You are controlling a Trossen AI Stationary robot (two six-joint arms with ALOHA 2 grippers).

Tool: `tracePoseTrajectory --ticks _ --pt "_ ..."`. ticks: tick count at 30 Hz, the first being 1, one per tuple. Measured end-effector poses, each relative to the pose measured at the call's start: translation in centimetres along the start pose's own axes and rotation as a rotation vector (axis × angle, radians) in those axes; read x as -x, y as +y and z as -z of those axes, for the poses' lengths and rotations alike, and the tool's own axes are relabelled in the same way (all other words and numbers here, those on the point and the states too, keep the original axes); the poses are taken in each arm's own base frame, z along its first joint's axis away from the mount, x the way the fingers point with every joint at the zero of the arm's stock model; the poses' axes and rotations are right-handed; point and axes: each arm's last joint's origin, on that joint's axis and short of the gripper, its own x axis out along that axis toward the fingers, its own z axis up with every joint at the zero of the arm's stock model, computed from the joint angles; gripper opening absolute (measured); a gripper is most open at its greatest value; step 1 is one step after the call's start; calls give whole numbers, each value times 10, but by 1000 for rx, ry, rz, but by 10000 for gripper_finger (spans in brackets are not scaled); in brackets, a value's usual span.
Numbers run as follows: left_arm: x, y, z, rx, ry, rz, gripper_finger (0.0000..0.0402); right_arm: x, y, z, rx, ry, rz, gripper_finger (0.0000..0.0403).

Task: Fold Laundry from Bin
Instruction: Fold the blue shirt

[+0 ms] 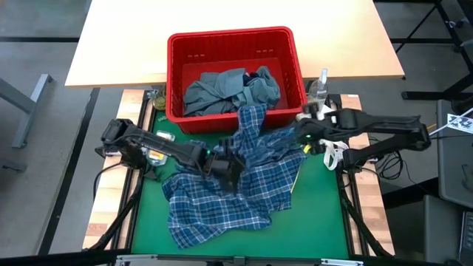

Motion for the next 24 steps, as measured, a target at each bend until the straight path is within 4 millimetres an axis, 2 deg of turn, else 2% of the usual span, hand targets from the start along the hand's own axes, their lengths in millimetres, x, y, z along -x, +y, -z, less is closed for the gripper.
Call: tracePoseTrajectory --ticks 3,9,14,19,24 --pt "-7 15 -6 44 -42 -109 0 7 -2 12 -87 41 77 3" --pt "-14 41 -19 65 -128 -343 0 12 -6 21 -182 79 221 2" --pt "-22 55 -20 81 -128 -279 0 12 -8 21 -175 125 332 5" --pt "-25 59 -20 130 -132 -261 3 9 -8 18 -160 141 332 5" --pt "-25 60 -20 131 -132 -260 38 9 -8 18 -126 148 328 5"
